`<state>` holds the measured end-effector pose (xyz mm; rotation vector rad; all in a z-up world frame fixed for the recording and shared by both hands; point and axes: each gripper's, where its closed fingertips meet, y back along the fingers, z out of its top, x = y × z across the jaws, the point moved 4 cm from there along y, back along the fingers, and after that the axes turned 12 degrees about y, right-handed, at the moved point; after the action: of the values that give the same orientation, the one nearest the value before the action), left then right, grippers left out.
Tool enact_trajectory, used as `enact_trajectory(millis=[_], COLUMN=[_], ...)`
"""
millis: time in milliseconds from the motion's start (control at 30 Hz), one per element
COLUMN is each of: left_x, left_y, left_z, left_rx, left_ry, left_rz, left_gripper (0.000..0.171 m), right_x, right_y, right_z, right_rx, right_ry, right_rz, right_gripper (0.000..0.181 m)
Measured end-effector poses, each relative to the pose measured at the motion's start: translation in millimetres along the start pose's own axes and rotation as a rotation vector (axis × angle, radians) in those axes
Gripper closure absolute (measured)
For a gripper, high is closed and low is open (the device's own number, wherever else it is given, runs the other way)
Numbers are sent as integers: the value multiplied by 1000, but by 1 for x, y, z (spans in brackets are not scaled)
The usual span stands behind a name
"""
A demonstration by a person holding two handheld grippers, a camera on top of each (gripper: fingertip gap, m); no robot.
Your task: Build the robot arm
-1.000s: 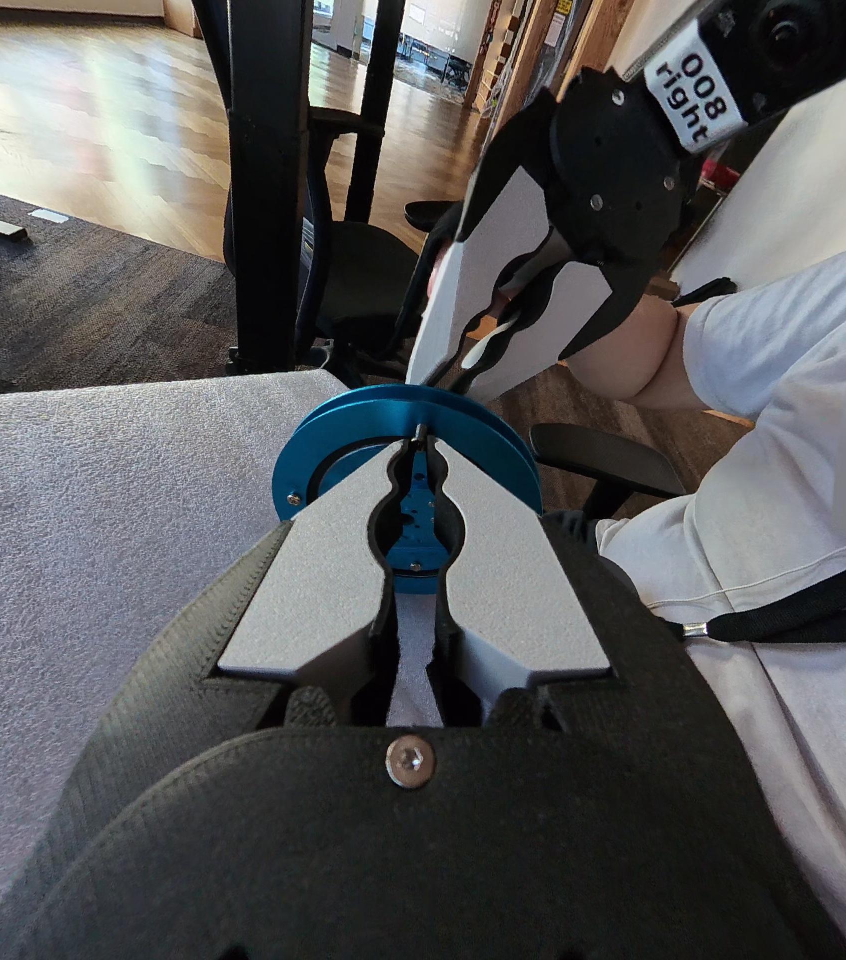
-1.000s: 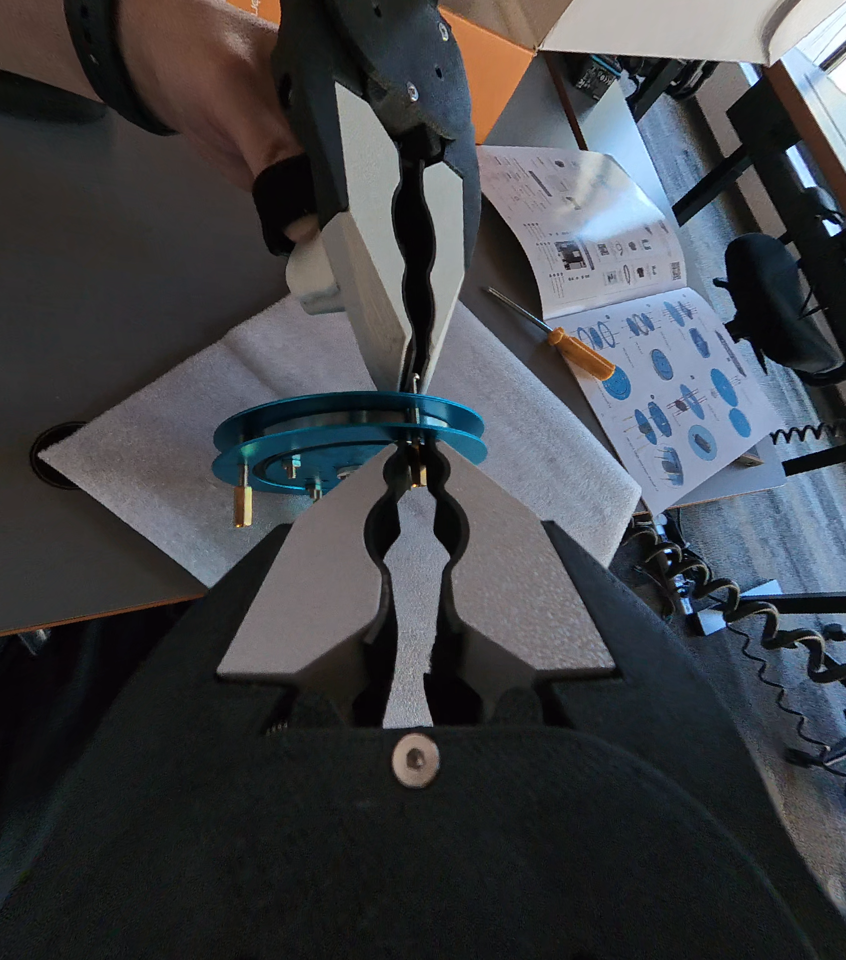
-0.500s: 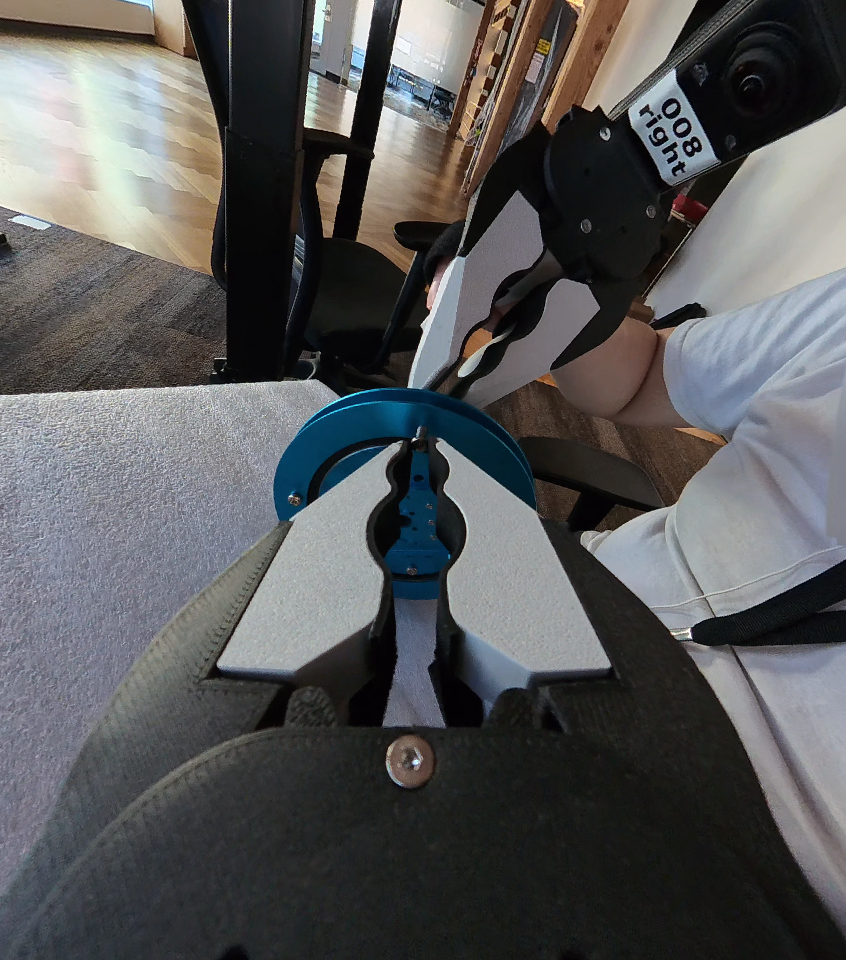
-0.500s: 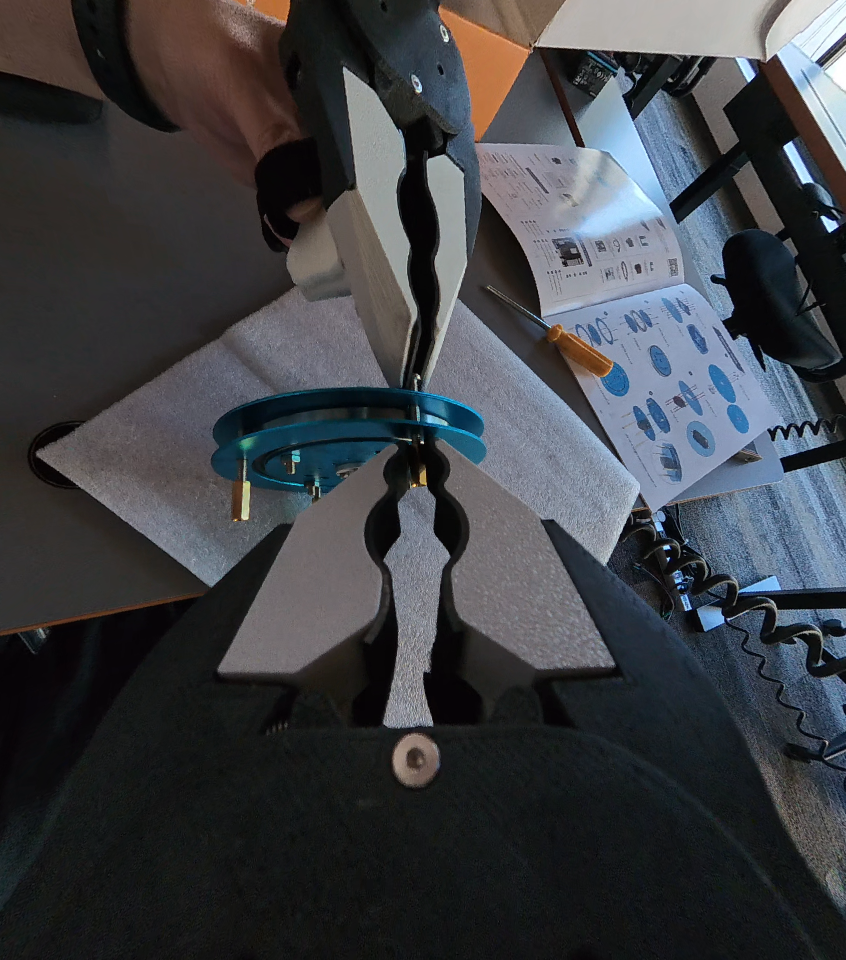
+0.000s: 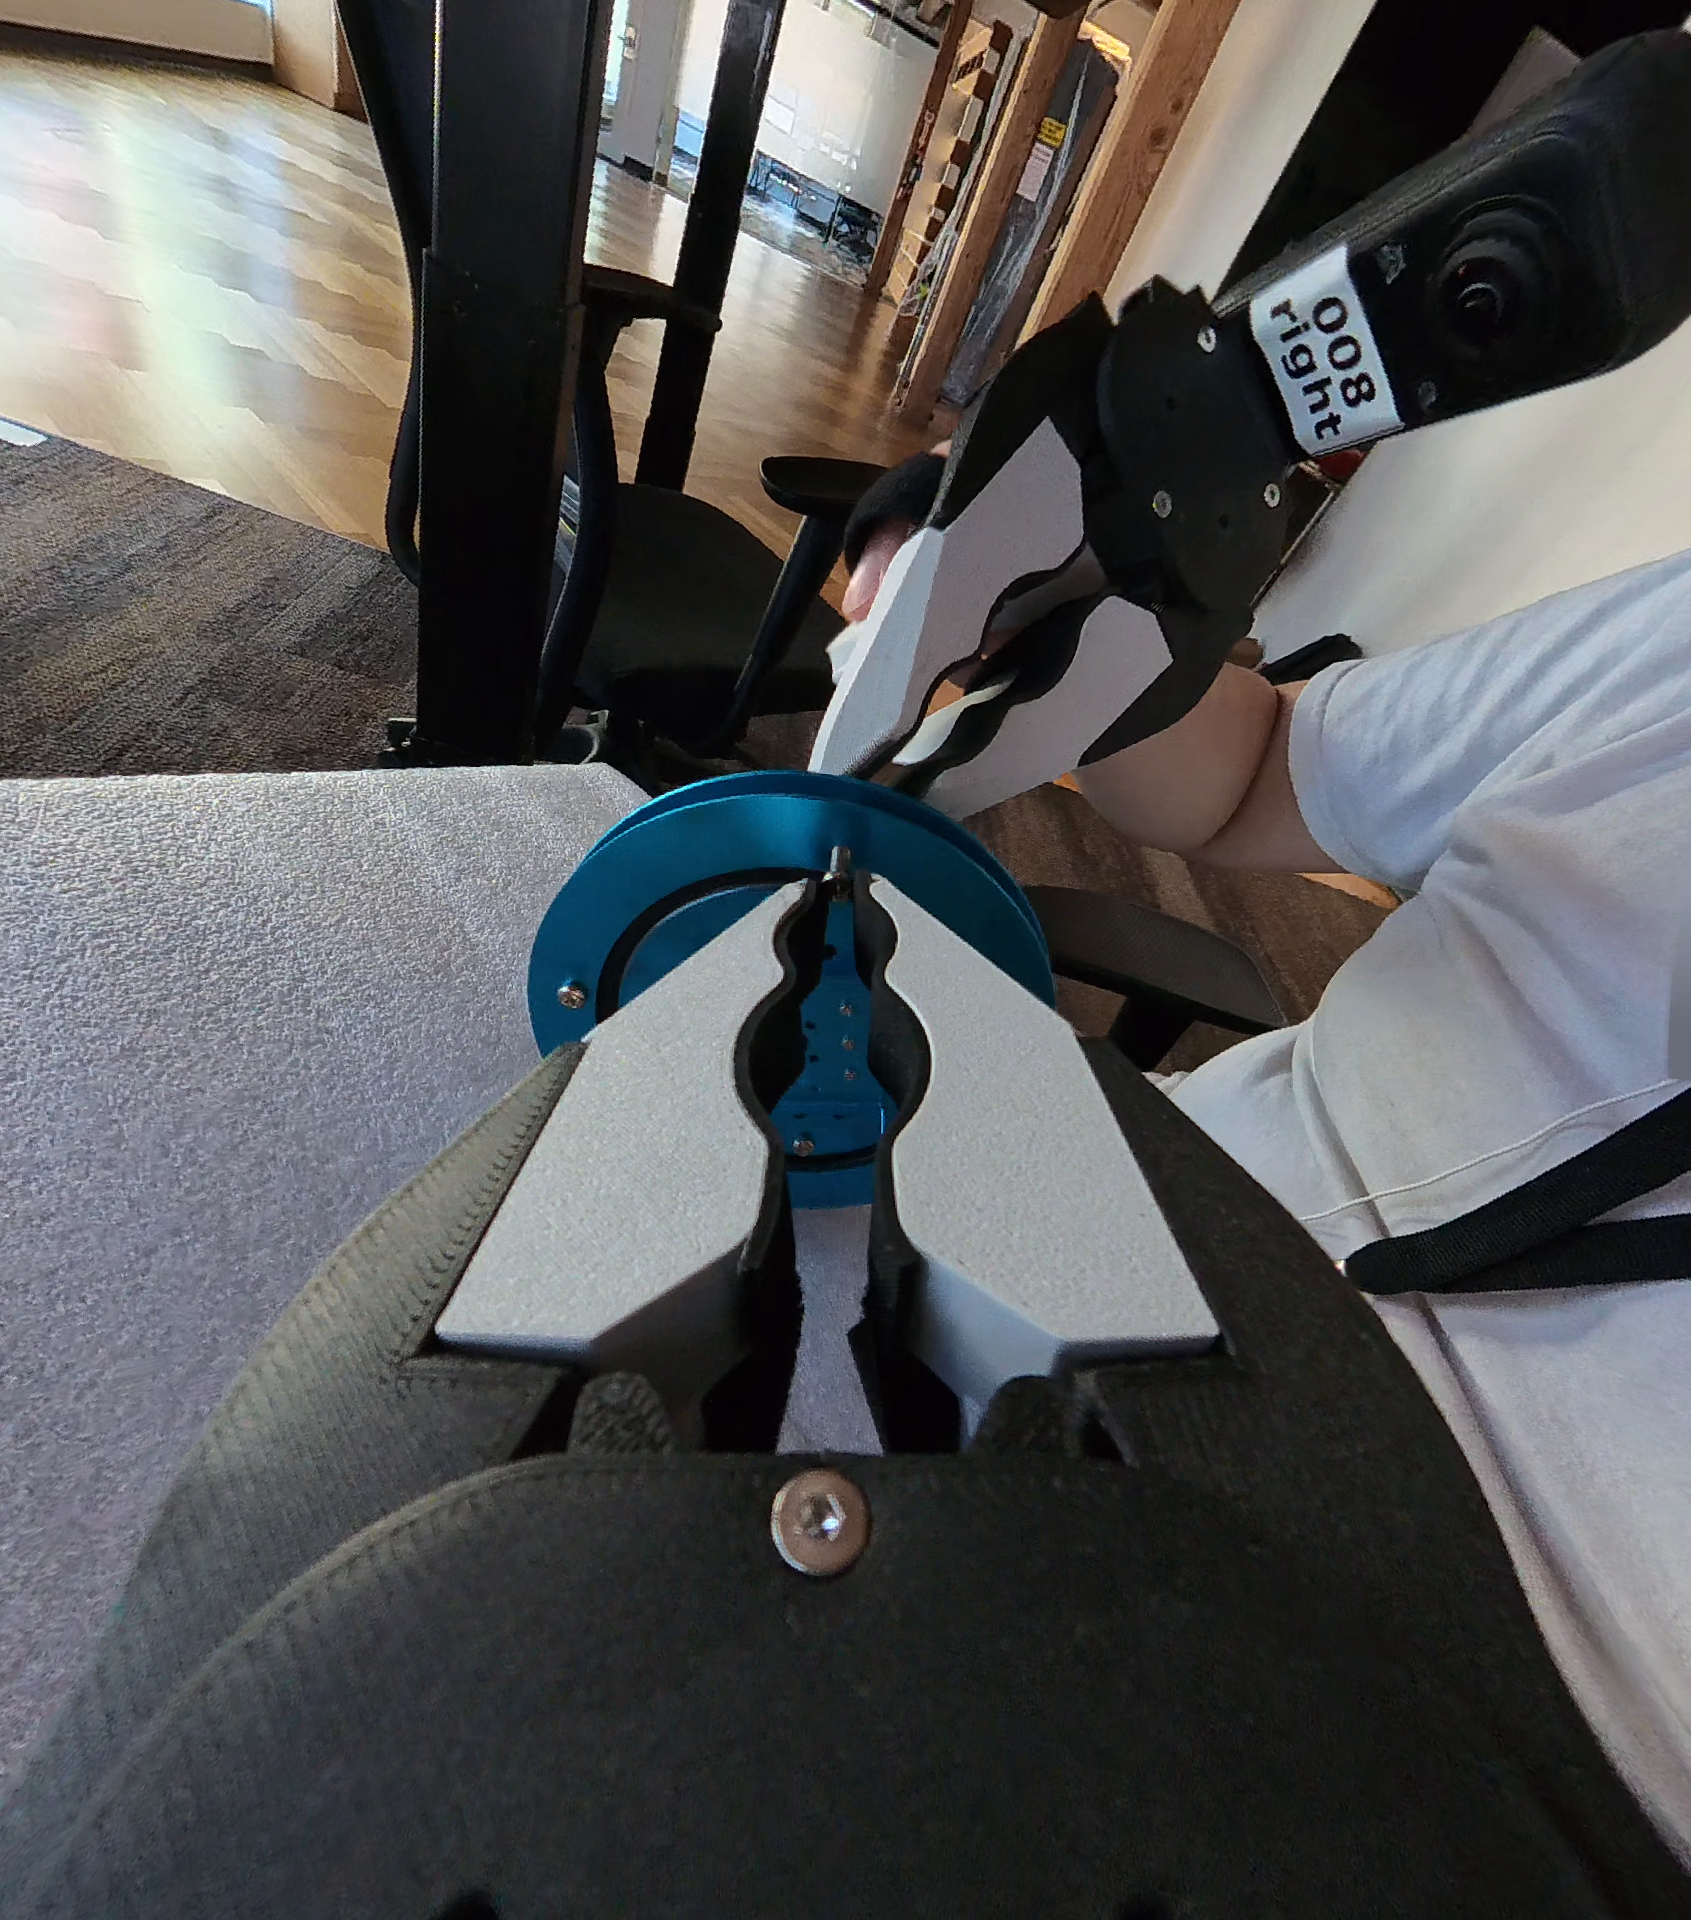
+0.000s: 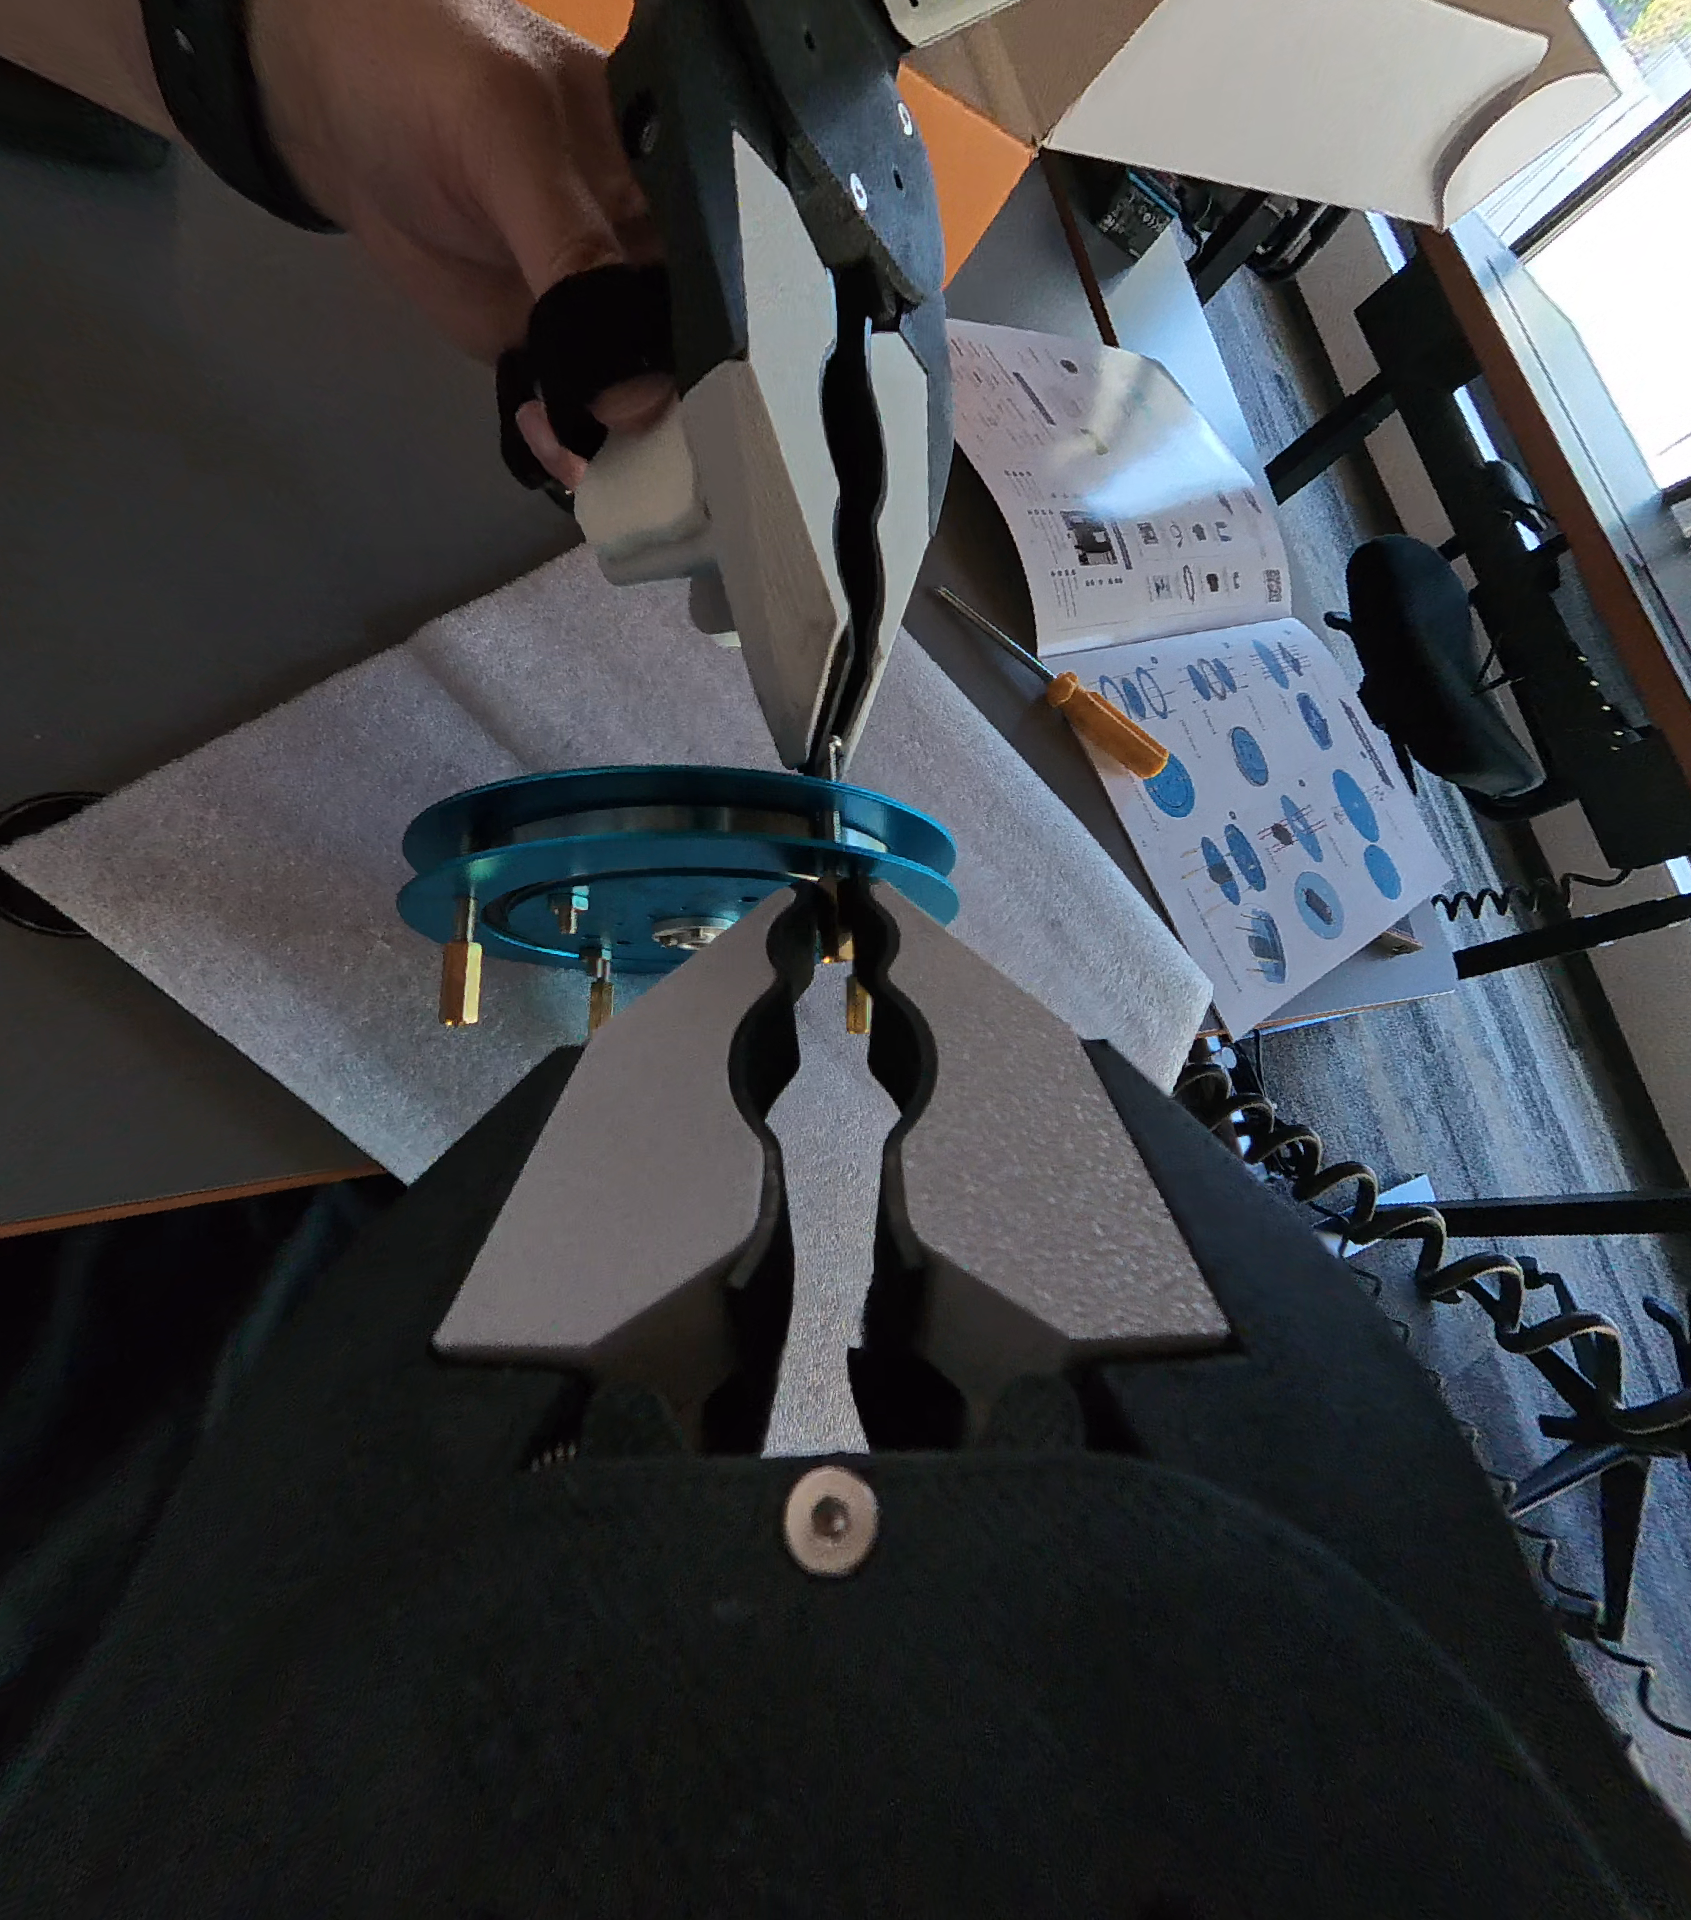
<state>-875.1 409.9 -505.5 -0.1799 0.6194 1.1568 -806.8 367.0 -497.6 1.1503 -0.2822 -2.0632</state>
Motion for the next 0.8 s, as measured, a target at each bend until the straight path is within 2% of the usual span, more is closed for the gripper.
enact_trajectory(millis=[67, 100, 200, 267, 333, 400, 533, 600, 800], left_x=[0, -1, -2, -3, -2, 0, -1, 0, -2], left_y=[0, 0, -1, -2, -2, -1, 1, 2, 5], left_z=[0, 0, 0, -1, -1, -2, -2, 0, 3], left_rx=[6, 11, 21, 27, 25, 23, 14, -2, -32], left_ry=[-28, -56, -119, -128, -118, -112, -110, -95, -64], left_rz=[16, 29, 63, 51, 46, 53, 50, 48, 23], left_gripper=[168, 168, 168, 169, 169, 171, 171, 171, 171], right_x=[0, -1, -6, -7, -10, -12, -16, -16, -15], right_y=[0, 0, -1, -2, -4, -6, -2, 2, 1], right_z=[0, 0, -5, -8, -12, -13, -12, -13, -9], right_rx=[-7, -24, -96, -133, -175, -209, -228, -222, -236], right_ry=[-53, -141, -481, -729, -853, -835, -601, -550, -508], right_rz=[39, 94, 325, 535, 667, 665, 449, 372, 344], right_gripper=[177, 177, 177, 177, 177, 177, 175, 178, 179])
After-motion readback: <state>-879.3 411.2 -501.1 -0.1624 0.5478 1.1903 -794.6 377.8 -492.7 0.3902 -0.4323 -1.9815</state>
